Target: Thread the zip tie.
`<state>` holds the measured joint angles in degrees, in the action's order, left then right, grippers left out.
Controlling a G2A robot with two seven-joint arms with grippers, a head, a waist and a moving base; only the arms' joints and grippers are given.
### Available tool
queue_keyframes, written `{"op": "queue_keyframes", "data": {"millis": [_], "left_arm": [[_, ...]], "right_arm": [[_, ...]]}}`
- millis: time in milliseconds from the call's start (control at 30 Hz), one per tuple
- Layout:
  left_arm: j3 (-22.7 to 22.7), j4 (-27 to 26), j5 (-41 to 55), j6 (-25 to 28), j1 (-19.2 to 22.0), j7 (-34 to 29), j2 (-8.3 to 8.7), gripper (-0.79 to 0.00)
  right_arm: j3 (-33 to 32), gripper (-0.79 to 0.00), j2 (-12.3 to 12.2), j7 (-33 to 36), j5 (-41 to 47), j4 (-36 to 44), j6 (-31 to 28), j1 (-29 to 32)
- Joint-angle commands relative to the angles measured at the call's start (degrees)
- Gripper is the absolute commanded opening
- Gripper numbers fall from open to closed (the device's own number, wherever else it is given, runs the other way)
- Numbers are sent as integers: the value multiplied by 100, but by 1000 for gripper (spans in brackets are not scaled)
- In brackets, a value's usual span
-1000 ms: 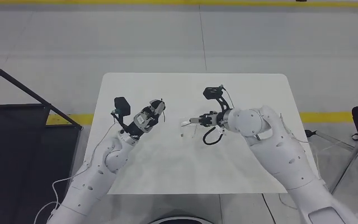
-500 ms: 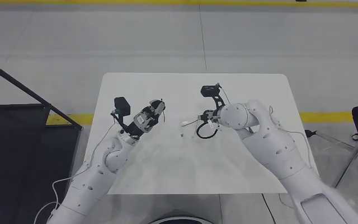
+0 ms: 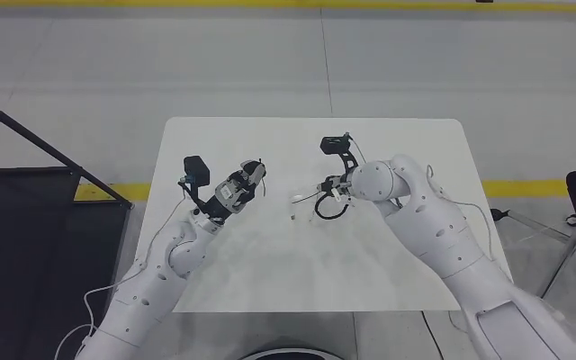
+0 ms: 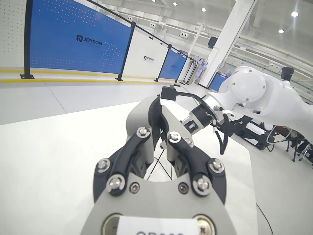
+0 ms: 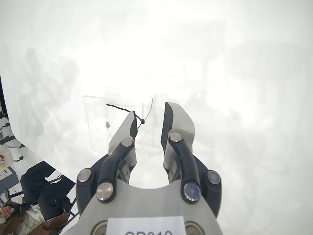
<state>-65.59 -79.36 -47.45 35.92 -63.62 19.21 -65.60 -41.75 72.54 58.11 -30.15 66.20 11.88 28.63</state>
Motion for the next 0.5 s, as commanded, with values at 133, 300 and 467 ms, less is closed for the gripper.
{"op": "queue_keyframes", "data": {"millis": [133, 300, 467], "left_arm": [[0, 0, 0, 0, 0, 0, 0, -785], [0, 0, 0, 0, 0, 0, 0, -785], [0, 0, 0, 0, 0, 0, 0, -785]], "right_arm": [[31, -597, 61, 7, -28, -103, -43, -45], [32, -640, 101, 9, -51, -135, -73, -56], [23, -646, 128, 3, -99, -119, -79, -30]]}}
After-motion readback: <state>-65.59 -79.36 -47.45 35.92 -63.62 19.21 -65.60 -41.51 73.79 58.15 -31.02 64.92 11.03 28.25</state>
